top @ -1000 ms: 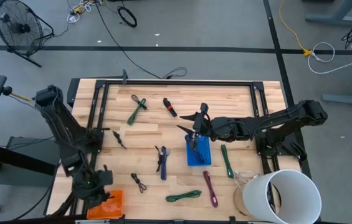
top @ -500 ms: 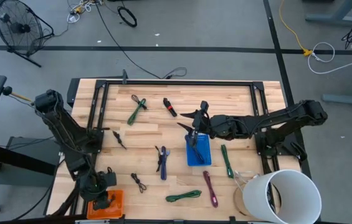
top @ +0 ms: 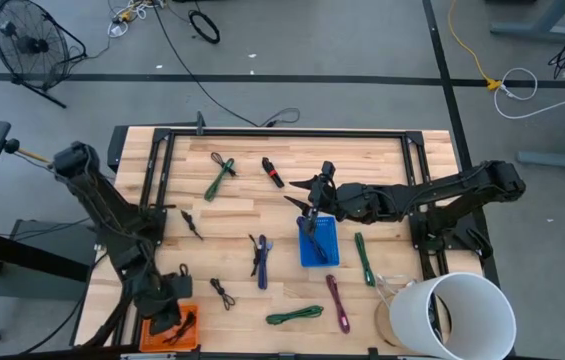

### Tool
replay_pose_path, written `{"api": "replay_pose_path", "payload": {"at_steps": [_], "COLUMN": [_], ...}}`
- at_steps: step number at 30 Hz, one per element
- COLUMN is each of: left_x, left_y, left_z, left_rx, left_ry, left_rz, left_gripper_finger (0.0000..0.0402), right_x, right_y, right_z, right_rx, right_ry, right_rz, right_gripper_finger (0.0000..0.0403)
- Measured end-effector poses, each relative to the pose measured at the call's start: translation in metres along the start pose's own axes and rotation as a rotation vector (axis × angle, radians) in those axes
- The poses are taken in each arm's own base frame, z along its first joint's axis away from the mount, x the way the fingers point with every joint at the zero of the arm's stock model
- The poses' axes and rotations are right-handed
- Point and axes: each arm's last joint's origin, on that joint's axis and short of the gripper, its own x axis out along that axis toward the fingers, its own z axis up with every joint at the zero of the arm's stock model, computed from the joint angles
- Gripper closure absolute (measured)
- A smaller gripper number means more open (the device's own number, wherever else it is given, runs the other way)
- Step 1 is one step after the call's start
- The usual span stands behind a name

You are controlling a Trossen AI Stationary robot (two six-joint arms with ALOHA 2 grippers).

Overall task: Pick & Place USB Port
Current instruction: Put the black charger cable into the orange bin

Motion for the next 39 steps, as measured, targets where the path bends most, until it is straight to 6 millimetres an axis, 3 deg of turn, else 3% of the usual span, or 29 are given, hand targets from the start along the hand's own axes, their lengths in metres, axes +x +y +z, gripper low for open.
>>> {"api": "replay_pose_path", "payload": {"at_steps": [8,13,27,39], "left_x": [-0.008,-0.005,0.034,0.057], "left_y": [0.016,0.025,0.045,0.056], "left_z": [0.042,0.058,0.069,0.071], "left_rx": [0.381,0.621,0.953,0.993], "left_ry": [-0.126,-0.127,-0.002,0.046], "left_rz": [0.145,0.217,0.371,0.425], "left_gripper_finger": [0.0325,0.0317,0.0235,0.0229], "right_x": [0.0,0.0,0.0,0.0], "right_y": [0.0,0.0,0.0,0.001], "right_z": [0.0,0.0,-0.001,-0.001], "right_rx": [0.0,-0.001,0.019,0.036], "right_ry": [0.0,0.001,0.012,0.011], "right_rz": [0.0,0.001,0.003,0.032], "right_gripper_finger": [0.0234,0.0234,0.0234,0.0234]}}
